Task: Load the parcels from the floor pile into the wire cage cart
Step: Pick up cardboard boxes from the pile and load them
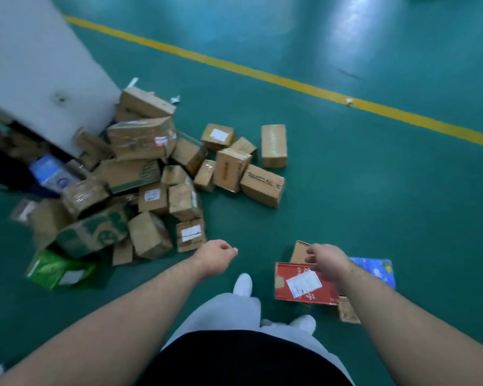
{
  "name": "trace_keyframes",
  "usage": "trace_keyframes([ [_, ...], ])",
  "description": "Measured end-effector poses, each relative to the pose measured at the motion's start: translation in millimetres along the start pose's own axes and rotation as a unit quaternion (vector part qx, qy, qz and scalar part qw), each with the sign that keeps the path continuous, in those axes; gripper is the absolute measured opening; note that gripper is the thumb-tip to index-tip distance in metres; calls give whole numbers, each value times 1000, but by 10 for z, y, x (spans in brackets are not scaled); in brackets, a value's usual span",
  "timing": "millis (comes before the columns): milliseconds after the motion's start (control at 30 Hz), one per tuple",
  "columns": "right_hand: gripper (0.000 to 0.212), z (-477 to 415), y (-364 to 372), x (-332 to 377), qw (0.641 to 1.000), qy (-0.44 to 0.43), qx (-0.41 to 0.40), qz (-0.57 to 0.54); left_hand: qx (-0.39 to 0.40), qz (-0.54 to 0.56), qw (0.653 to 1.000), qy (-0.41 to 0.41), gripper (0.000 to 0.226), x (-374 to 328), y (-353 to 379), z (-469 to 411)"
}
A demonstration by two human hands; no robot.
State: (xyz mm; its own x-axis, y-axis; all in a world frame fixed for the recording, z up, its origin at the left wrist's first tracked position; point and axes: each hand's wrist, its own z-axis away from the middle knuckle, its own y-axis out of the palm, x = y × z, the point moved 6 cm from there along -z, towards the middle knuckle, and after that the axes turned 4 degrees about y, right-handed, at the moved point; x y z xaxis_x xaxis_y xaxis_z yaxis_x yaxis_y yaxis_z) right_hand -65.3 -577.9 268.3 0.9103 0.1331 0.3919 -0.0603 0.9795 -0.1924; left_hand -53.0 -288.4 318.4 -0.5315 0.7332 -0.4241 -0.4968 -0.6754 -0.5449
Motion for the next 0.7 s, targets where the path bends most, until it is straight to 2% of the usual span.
trace_keyframes([
  [67,27,-11,219,181,999,-15,14,38,-18,37,999,-30,29,292,-120,39],
  [200,23,124,815,446,993,-35,56,95,-36,92,992,-77,27,824,-351,33],
  [400,21,123,1866,733,980,-39,73,182,-37,182,980,-77,24,1442,-942,-185],
  [533,23,142,2758,1177,966,-43,65,245,-32,212,972,-93,25,2042,-1551,-375],
  [700,20,260,4054,1892,936,-90,112,321,-94,258,951,-143,24,2963,-2489,-594],
])
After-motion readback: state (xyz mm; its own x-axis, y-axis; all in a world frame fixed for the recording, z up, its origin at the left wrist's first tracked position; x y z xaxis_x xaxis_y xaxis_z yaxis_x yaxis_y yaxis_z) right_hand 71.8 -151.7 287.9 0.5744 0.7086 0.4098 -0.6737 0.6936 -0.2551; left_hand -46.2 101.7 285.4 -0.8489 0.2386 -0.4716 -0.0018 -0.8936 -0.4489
